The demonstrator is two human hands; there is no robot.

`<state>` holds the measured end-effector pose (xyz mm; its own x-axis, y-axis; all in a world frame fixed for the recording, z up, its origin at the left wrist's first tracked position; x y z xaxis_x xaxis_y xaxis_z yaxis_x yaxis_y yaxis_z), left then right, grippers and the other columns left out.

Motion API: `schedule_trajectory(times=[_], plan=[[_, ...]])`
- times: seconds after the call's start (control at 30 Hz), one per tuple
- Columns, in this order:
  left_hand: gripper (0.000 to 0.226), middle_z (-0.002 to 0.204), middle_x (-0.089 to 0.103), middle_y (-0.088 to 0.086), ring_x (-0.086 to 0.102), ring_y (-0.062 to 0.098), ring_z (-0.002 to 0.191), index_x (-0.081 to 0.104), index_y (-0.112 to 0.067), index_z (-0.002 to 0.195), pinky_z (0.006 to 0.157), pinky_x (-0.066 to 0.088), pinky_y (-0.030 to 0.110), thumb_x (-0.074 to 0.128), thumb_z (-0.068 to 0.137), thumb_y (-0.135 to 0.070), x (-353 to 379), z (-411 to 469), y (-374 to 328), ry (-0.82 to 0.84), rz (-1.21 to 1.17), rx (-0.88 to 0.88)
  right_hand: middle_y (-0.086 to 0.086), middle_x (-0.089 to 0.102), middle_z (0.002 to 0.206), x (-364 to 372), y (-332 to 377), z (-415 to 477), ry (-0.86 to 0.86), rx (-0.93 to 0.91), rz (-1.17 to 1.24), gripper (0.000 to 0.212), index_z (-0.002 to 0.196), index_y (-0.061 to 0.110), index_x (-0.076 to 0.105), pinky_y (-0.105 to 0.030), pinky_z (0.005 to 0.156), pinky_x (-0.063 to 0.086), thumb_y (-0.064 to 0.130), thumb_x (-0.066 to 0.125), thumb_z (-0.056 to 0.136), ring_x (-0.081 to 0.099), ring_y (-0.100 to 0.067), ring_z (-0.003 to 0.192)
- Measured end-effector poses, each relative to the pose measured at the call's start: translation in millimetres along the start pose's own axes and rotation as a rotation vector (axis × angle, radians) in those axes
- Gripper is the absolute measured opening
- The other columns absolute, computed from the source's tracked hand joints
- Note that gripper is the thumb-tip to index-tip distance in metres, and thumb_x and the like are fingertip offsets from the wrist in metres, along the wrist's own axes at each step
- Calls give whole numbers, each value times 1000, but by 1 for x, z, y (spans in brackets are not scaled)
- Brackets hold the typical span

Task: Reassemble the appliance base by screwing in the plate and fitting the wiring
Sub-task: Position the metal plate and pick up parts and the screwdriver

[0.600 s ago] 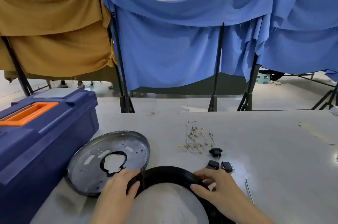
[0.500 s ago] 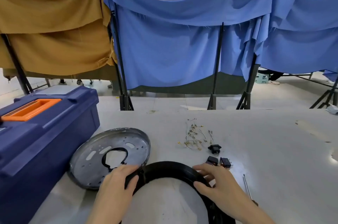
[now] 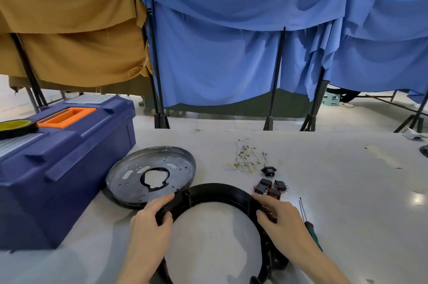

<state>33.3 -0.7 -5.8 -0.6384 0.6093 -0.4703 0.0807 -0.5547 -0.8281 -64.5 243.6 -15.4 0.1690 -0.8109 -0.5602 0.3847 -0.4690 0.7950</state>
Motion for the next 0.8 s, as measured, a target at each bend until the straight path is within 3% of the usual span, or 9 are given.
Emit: schedule_trajectory(times=[0.07,0.17,0.23,0.37,0.47,0.53,0.6,0.7,0.8], plan=[[42,97,71,-8,61,10,75,73,-19,112,74,45,21,58,85,10,0,-3,3,-1,-11,-2,48,54,99,1,-2,-7,-20,12,19,43,121,38,62,7,79,34,6,56,93,47,32,98],[42,81,72,-6,49,3,47,73,-26,105,53,41,11,58,86,8,-1,-4,7,-29,-50,-20,53,55,93,1,-3,-12,-11,40,46,46,112,49,57,9,75,33,6,53,94,46,32,98],[40,80,73,-8,49,3,43,73,-31,101,52,45,14,61,86,4,1,-4,8,-39,-86,-29,50,58,95,1,-5,-13,-10,52,51,48,109,52,56,8,75,34,7,52,95,46,31,99],[35,84,73,-14,58,8,58,74,-31,96,66,51,27,66,84,1,1,-1,10,-44,-113,-22,38,57,106,1,-9,-12,-10,71,41,45,113,54,54,6,74,36,12,52,96,48,27,101],[31,87,75,-15,68,4,84,76,-29,93,81,54,25,65,87,0,-2,2,13,-70,-214,-31,39,54,105,1,-8,-11,3,81,10,48,108,60,48,2,74,36,14,52,97,51,19,100],[33,91,75,-14,66,-1,93,74,-28,92,85,50,15,58,92,0,-10,5,15,-130,-269,-26,41,53,103,1,-8,-10,1,74,-3,49,106,61,47,4,71,37,13,52,97,51,22,98],[39,100,73,-10,65,7,101,72,-25,99,86,45,15,51,93,7,-21,12,23,-182,-139,21,42,55,101,1,-10,-10,-1,79,8,48,108,59,50,6,71,37,13,53,96,47,28,98],[54,129,62,1,50,21,128,65,-17,123,105,36,32,52,85,19,-30,25,38,-84,202,88,45,57,95,1,-10,-10,0,92,27,48,106,59,52,7,69,36,12,53,96,47,29,97],[53,147,44,-4,24,14,146,55,-21,134,118,14,37,61,88,4,-29,35,47,49,474,143,39,58,98,2,-11,-10,-11,106,54,46,108,56,55,7,67,37,12,52,97,48,29,95]])
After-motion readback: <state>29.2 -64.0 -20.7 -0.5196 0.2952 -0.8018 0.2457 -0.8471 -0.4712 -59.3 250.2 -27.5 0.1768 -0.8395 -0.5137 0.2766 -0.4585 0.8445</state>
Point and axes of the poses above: each hand's wrist, its own z-axis towards the middle knuckle, its own x-axis out of the palm, y = z × x, the point moved 3 cm from there along z, towards the middle knuckle
